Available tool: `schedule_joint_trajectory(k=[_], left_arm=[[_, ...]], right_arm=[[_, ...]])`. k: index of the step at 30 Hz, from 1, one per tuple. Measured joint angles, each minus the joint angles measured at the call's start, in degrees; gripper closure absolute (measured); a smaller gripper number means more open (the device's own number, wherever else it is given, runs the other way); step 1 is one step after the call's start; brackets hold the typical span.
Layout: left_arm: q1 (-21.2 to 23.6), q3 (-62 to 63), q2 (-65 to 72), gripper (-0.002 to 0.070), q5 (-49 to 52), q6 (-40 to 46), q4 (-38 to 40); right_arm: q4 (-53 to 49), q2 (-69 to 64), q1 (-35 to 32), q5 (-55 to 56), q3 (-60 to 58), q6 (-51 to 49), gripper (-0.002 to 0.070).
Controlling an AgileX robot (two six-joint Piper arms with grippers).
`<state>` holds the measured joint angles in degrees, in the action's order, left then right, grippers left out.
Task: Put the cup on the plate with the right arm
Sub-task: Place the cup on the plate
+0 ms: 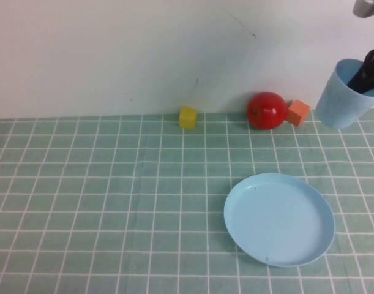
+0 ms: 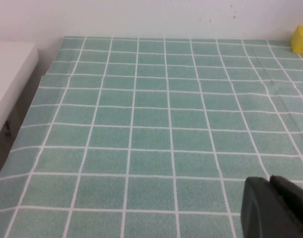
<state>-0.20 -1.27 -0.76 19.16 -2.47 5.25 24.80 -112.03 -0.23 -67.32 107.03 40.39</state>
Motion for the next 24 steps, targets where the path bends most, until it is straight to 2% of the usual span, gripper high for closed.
schedule_joint_trajectory(k=[5,12,15,18,24], left_arm=[[0.00,0.00,0.00,0.0678,0.00,0.00,0.00],[0.00,0.00,0.00,0.0678,0.00,0.00,0.00],[0.00,0.00,0.00,0.0678,0.00,0.00,0.00],[0.00,0.00,0.00,0.0678,0.00,0.00,0.00],[0.00,0.00,0.00,0.0678,0.00,0.00,0.00]], right_arm=[[-1.01,5.30,4.62,0.24,-10.21,0.48,0.0630],[-3.45,9.26,14.77,13.00,-28.30,1.81,0.0630],[-6.13,8.61,18.19,18.56,-30.50,-0.17,0.0630],[-6.25,7.90,18.48,21.85,-30.51,-1.09,0.0630],[-8.85,4.00,18.48,21.29,-30.51,-1.26,0.0630]])
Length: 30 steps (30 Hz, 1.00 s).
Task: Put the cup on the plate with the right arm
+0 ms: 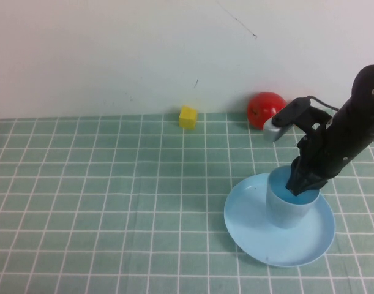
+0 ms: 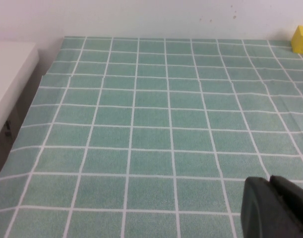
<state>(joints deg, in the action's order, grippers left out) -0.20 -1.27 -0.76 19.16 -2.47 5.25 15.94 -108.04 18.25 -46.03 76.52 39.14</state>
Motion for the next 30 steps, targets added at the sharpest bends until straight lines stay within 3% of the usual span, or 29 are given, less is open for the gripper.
schedule_joint_trajectory(k=[7,14,19,23,27,30], left_arm=[[0.00,0.00,0.00,0.0678,0.00,0.00,0.00],[0.00,0.00,0.00,0.0678,0.00,0.00,0.00],[0.00,0.00,0.00,0.0678,0.00,0.00,0.00],[0.00,0.00,0.00,0.0678,0.00,0.00,0.00],[0.00,0.00,0.00,0.0678,0.00,0.00,0.00],[0.00,0.00,0.00,0.0678,0.00,0.00,0.00]], right_arm=[[2.98,-2.38,0.00,0.47,0.00,7.22,0.0596],[4.41,-2.38,0.00,2.63,0.00,7.34,0.0337],[4.41,-1.71,0.00,-0.21,1.62,6.68,0.0290],[2.73,0.99,0.00,-6.39,6.65,4.78,0.0351],[0.33,5.86,0.00,-14.02,13.14,3.91,0.0569],[-1.32,10.93,0.00,-15.94,16.33,2.45,0.0645]])
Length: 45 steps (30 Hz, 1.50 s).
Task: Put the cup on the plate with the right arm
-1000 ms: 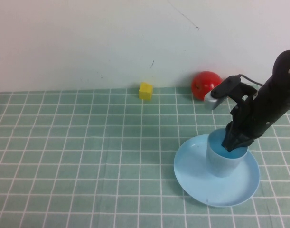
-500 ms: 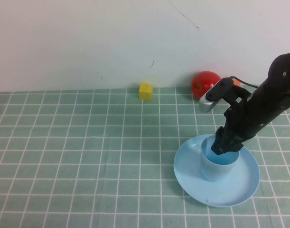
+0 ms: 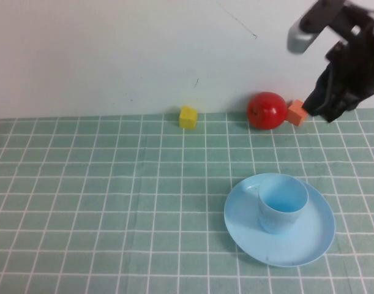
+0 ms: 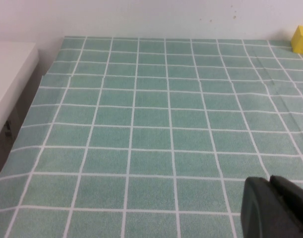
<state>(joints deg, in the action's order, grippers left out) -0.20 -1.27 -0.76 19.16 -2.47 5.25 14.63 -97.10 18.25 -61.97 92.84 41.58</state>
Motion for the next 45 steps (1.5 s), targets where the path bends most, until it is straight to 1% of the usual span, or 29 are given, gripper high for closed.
schedule_joint_trajectory(k=[3,6,9,12,18,22,25,27,30,35,38,41,43,45], left_arm=[[0.00,0.00,0.00,0.0678,0.00,0.00,0.00],[0.00,0.00,0.00,0.0678,0.00,0.00,0.00],[0.00,0.00,0.00,0.0678,0.00,0.00,0.00],[0.00,0.00,0.00,0.0678,0.00,0.00,0.00],[0.00,0.00,0.00,0.0678,0.00,0.00,0.00],[0.00,0.00,0.00,0.0678,0.00,0.00,0.00],[0.00,0.00,0.00,0.0678,0.00,0.00,0.00],[0.00,0.00,0.00,0.0678,0.00,0.00,0.00],[0.00,0.00,0.00,0.0678,0.00,0.00,0.00],[0.00,0.00,0.00,0.0678,0.00,0.00,0.00],[0.00,0.00,0.00,0.0678,0.00,0.00,0.00],[0.00,0.00,0.00,0.0678,0.00,0.00,0.00],[0.00,0.00,0.00,0.0678,0.00,0.00,0.00],[0.00,0.00,0.00,0.0678,0.00,0.00,0.00]], right_arm=[[-3.49,6.69,0.00,0.37,0.87,-2.67,0.0664],[-9.17,13.44,0.00,1.55,-0.20,-5.69,0.0670],[-15.05,21.23,0.00,5.75,-5.34,-10.76,0.0671],[-17.81,30.30,0.00,11.05,-15.11,-15.01,0.0671],[-15.85,46.46,0.00,22.66,-37.82,-19.35,0.0672],[-9.73,55.69,0.00,27.39,-51.08,-19.55,0.0672],[-4.95,61.75,0.00,28.17,-57.36,-19.55,0.0673],[-2.09,64.51,0.00,28.28,-60.41,-19.55,0.0673],[-0.35,66.98,0.00,28.40,-64.06,-19.55,0.0673],[-0.22,67.61,0.00,24.28,-66.78,-19.55,0.0673],[-1.39,67.83,0.00,22.67,-67.84,-17.50,0.0673],[-4.40,67.96,0.00,26.00,-70.07,-16.09,0.0673],[-6.96,69.02,-0.50,31.79,-72.62,-15.71,0.0673],[-7.90,71.39,-2.77,37.84,-75.59,-15.63,0.0673]])
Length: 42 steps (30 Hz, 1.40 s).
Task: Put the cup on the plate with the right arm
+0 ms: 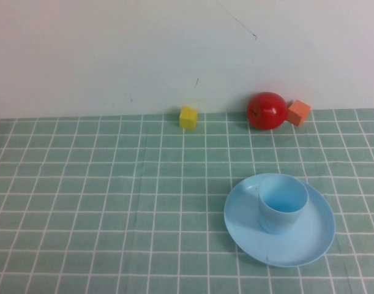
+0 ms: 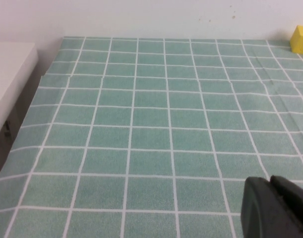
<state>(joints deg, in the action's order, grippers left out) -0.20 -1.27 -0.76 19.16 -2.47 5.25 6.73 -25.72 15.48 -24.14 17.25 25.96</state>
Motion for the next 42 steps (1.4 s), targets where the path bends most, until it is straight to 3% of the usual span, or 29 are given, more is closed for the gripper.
schedule_joint_trajectory(k=[5,13,21,31,42], left_arm=[[0.00,0.00,0.00,0.0678,0.00,0.00,0.00],[0.00,0.00,0.00,0.0678,0.00,0.00,0.00],[0.00,0.00,0.00,0.0678,0.00,0.00,0.00],[0.00,0.00,0.00,0.0678,0.00,0.00,0.00],[0.00,0.00,0.00,0.0678,0.00,0.00,0.00]], right_arm=[[-0.09,9.46,-7.95,10.99,-8.55,0.00,0.0673],[0.34,23.33,-16.70,13.00,-18.52,-0.10,0.0673],[0.21,26.34,-17.14,3.72,-18.85,1.16,0.0673],[4.25,26.34,-17.14,3.57,-18.85,-0.97,0.0673],[-9.44,26.34,-17.14,3.93,-18.85,-21.71,0.0673]])
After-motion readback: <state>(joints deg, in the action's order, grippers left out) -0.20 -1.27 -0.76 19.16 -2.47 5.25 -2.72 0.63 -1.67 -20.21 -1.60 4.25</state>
